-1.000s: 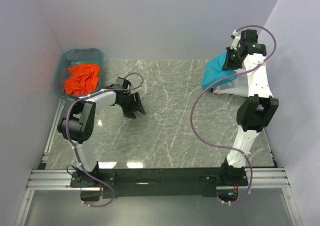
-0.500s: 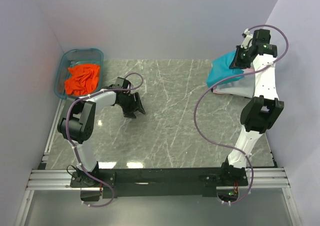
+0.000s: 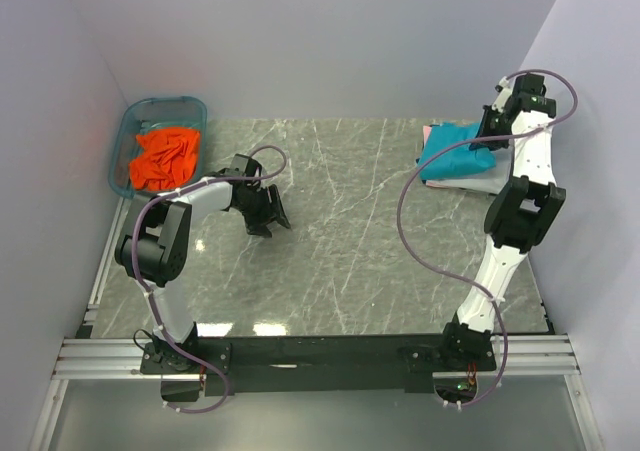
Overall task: Fold and stack the t-shirts
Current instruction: Neatly place the folded tshirt to the corner
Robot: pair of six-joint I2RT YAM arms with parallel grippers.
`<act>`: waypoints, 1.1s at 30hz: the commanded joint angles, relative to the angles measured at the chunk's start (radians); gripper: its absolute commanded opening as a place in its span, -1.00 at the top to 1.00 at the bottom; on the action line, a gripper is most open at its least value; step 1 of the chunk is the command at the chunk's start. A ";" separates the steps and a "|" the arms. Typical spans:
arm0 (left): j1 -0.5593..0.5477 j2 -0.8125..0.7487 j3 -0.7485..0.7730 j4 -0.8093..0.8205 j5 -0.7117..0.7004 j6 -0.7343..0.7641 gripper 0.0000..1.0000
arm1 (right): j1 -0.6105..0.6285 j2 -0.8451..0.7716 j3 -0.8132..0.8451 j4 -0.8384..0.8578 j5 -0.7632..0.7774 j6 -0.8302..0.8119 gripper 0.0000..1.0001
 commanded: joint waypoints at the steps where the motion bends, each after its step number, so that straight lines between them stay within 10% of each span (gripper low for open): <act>1: -0.001 0.000 0.035 -0.040 -0.011 0.011 -0.33 | -0.014 0.028 0.079 0.026 0.042 0.007 1.00; 9: -0.001 -0.009 0.058 -0.060 -0.017 0.015 -0.33 | -0.024 0.077 0.125 0.063 0.184 0.027 0.92; 14: -0.004 -0.034 0.065 -0.048 -0.019 0.008 -0.34 | -0.024 0.069 0.134 0.078 0.257 0.044 -0.58; 33: -0.036 -0.236 0.000 0.081 -0.082 -0.046 -0.35 | -0.014 -0.412 -0.234 0.158 0.392 0.111 -0.74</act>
